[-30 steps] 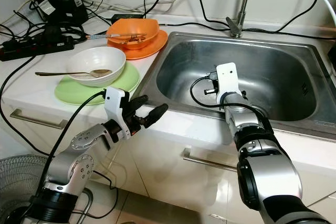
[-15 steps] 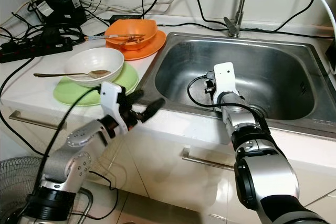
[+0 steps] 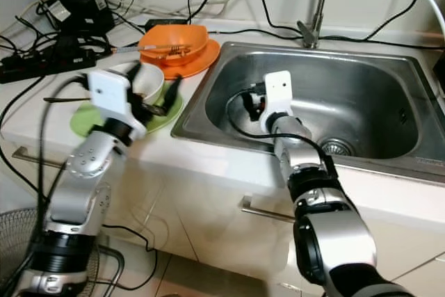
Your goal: Kitchen organization
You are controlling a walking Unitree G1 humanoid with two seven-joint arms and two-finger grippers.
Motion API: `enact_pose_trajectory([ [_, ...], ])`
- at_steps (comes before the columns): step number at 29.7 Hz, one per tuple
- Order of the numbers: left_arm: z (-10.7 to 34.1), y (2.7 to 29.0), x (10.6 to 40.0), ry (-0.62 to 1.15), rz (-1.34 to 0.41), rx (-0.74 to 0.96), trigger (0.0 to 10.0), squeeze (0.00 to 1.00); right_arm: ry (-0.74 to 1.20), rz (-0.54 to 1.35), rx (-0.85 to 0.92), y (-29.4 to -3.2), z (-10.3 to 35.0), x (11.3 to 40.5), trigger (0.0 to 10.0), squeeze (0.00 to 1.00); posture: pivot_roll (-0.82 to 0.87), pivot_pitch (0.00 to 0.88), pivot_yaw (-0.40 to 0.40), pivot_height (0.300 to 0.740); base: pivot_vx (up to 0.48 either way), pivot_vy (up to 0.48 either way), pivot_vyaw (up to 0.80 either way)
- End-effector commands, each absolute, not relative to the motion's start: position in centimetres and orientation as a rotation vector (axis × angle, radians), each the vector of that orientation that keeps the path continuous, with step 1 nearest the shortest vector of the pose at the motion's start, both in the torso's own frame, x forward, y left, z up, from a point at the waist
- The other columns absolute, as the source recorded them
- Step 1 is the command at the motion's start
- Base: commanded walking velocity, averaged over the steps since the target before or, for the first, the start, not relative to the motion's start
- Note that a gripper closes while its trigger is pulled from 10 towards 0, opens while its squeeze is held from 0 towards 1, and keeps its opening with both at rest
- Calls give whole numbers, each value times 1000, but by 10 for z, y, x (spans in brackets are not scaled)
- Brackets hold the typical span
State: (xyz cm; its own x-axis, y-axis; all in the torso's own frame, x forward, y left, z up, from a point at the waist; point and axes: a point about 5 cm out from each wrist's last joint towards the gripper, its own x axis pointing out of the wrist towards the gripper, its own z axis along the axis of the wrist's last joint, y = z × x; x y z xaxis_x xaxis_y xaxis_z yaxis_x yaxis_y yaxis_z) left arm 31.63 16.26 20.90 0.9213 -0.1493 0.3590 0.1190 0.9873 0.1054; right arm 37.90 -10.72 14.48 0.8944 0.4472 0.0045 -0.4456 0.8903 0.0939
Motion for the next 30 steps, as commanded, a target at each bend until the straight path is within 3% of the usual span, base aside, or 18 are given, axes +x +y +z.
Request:
enact_pose_trajectory([
  [1,215,172,317,-411,-73,106,10000,1000,-26,616,188,-91,155,371,10000,1000,-13,0,82,740,0,0,0],
  [5,216,186,317,-429,29,117,10000,1000,-58,805,239,-81,159,353,10000,969,-11,0,80,740,0,0,0],
  [6,214,193,317,-421,78,121,10000,1000,-52,858,221,-80,157,347,10000,655,-16,0,80,740,0,0,0],
  [7,211,199,318,-404,115,119,10000,1000,-40,897,205,-80,154,342,10000,541,-18,0,80,740,0,0,0],
  [8,208,203,319,-391,137,117,10000,1000,-31,919,195,-80,153,339,10000,541,-19,0,79,740,0,0,0],
  [9,204,208,319,-375,173,115,10000,490,-38,948,194,-79,153,335,10000,251,-23,0,79,740,0,0,0],
  [10,204,208,319,-375,173,115,10000,490,-38,948,194,-79,153,335,10000,251,-23,0,79,740,0,0,0],
  [11,203,212,319,-374,198,117,10000,271,-41,958,201,-79,154,333,10000,224,-24,0,77,740,0,0,0],
  [12,203,215,319,-374,226,117,10000,137,-43,966,202,-79,155,332,10000,192,-25,0,75,740,0,0,0],
  [13,203,219,319,-375,255,113,10000,0,-41,975,202,-79,156,329,10000,0,-25,0,75,740,0,0,0],
  [22,183,243,320,-268,413,-28,10000,0,-12,1092,186,-74,157,311,10000,0,-20,0,73,740,0,0,0],
  [30,173,235,330,-206,363,-177,10000,0,0,1145,194,-73,158,301,10000,0,-27,0,79,740,0,0,0],
])
